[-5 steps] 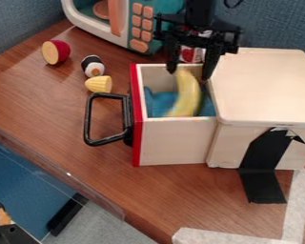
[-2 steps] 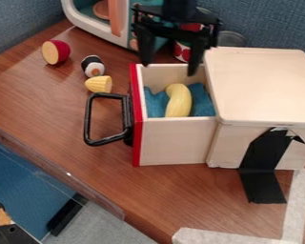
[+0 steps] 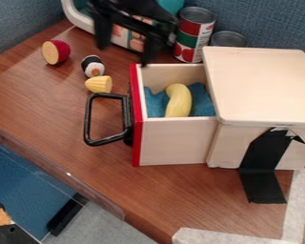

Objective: Put the thing into the drawer

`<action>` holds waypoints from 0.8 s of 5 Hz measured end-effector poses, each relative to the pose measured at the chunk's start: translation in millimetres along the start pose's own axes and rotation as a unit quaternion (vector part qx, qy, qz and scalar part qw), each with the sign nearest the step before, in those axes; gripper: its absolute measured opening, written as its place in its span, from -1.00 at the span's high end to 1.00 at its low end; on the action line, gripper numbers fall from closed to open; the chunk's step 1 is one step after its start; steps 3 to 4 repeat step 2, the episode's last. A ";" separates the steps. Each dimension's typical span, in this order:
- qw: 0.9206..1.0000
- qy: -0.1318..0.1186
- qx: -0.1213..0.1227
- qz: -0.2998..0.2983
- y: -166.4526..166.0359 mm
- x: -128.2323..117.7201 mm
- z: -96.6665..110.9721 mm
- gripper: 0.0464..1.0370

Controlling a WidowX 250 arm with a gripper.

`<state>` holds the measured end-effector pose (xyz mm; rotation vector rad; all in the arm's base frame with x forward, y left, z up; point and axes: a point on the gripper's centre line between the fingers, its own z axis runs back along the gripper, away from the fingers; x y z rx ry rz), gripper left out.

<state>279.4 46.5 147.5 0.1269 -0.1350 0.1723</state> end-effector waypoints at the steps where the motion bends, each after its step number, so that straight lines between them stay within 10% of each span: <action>1: 1.000 -0.011 0.017 0.008 33.4 -7.8 4.1 -0.93; 4: 1.000 -0.016 0.010 0.014 61.4 -18.2 5.8 -0.93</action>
